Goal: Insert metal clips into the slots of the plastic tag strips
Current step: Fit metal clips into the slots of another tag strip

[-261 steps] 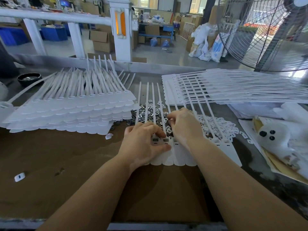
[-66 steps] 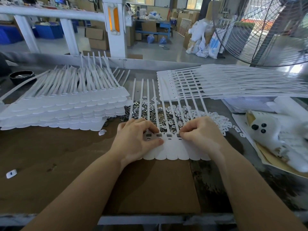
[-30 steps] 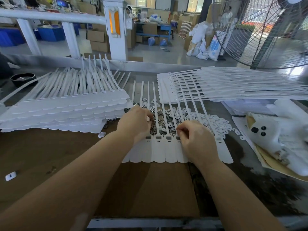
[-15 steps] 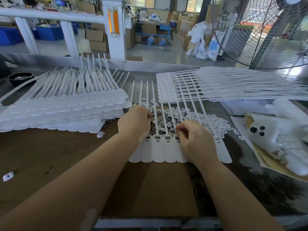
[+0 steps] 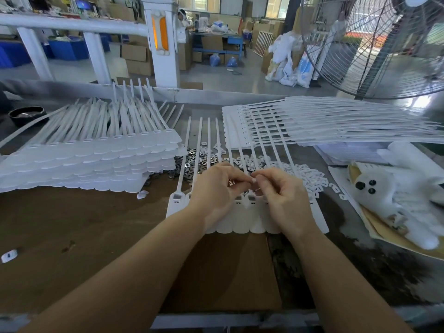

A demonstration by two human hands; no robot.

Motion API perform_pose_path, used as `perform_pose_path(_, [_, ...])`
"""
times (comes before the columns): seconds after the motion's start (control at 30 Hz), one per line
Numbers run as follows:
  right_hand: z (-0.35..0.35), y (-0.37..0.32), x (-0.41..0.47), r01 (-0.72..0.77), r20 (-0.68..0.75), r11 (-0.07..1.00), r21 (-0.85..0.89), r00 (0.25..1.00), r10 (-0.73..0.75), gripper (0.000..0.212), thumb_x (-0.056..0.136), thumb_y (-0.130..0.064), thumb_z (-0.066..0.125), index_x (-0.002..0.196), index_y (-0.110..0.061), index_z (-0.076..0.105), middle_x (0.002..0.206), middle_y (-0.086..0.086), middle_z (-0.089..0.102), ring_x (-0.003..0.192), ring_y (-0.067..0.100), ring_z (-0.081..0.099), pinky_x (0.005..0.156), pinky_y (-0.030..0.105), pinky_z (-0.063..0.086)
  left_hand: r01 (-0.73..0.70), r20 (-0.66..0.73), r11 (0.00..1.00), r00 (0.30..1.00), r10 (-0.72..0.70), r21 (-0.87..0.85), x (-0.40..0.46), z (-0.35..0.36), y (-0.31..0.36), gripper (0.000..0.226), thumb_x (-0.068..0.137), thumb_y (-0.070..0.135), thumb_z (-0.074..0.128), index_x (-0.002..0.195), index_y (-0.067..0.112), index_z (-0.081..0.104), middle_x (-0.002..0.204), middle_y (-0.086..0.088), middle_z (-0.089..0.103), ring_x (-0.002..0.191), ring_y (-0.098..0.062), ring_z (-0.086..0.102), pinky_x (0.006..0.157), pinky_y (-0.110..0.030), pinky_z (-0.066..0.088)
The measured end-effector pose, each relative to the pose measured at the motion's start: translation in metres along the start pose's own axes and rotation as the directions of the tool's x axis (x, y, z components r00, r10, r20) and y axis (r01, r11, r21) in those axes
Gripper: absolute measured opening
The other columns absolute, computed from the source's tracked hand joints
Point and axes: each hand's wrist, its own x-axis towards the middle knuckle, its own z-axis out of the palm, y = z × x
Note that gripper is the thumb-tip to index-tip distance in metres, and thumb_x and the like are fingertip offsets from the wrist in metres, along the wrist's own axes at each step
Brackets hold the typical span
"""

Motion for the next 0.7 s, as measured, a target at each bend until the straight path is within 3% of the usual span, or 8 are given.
perform_pose_path(0.17, [-0.005,-0.005,0.001,-0.067,0.082,0.977,0.201,0.995,0.051,0.016,0.088,-0.003,0.059,0.093,-0.014,0.069,0.08,0.0,0.071,0.069,0.009,0.067,0.065,0.015,0.051,-0.005,-0.013,0.999,1.0,0.005,-0.042,-0.002,-0.001,0.006,0.012,0.082,0.017,0.07,0.092,0.02,0.075,0.082,0.013,0.056,0.071,-0.002,0.05,0.07,-0.014,0.04])
perform_pose_path(0.3, [-0.009,-0.006,0.001,-0.12,0.092,0.96,0.254,0.991,0.099,0.018,0.081,-0.006,0.068,0.094,-0.017,0.071,0.082,-0.004,0.073,0.079,0.004,0.068,0.068,0.01,0.049,-0.016,-0.012,0.999,1.0,0.017,0.042,-0.005,-0.001,0.005,0.017,0.084,0.02,0.068,0.101,0.023,0.07,0.082,0.016,0.055,0.071,0.0,0.051,0.067,-0.012,0.042])
perform_pose_path(0.37, [-0.009,-0.006,0.001,-0.12,0.079,0.965,0.234,0.991,0.104,0.019,0.081,-0.008,0.069,0.092,-0.023,0.071,0.082,-0.008,0.073,0.079,0.002,0.067,0.069,0.01,0.049,-0.014,-0.022,0.996,1.0,0.016,0.083,-0.008,-0.001,0.004,0.017,0.085,0.023,0.067,0.102,0.024,0.068,0.079,0.019,0.052,0.073,0.001,0.051,0.073,-0.012,0.043])
perform_pose_path(0.47, [-0.01,-0.005,0.002,-0.095,0.036,0.983,0.155,0.995,0.09,0.019,0.083,-0.007,0.067,0.087,-0.026,0.071,0.081,-0.008,0.072,0.076,0.004,0.066,0.068,0.015,0.053,-0.045,0.018,0.973,0.999,0.042,0.228,-0.014,0.001,0.001,0.014,0.088,0.031,0.063,0.1,0.028,0.068,0.086,0.017,0.052,0.091,-0.008,0.052,0.089,-0.03,0.037])
perform_pose_path(0.57, [-0.011,-0.005,0.002,-0.09,-0.01,0.991,0.099,0.996,0.091,0.022,0.084,-0.004,0.065,0.08,-0.025,0.07,0.077,-0.007,0.07,0.071,0.004,0.066,0.066,0.015,0.054,-0.086,0.07,0.931,0.995,0.066,0.354,-0.02,0.004,-0.004,0.017,0.09,0.038,0.055,0.104,0.033,0.066,0.093,0.017,0.047,0.104,-0.009,0.046,0.085,-0.027,0.022])
perform_pose_path(0.7, [-0.016,-0.004,0.006,-0.161,-0.014,0.987,-0.006,0.987,0.161,0.021,0.083,-0.003,0.065,0.074,-0.021,0.066,0.07,0.0,0.07,0.064,0.01,0.068,0.065,0.02,0.055,-0.102,0.047,0.92,0.995,0.091,0.378,-0.024,0.006,-0.009,0.019,0.091,0.039,0.053,0.107,0.035,0.064,0.103,0.016,0.051,0.109,-0.01,0.044,0.086,-0.026,0.018])
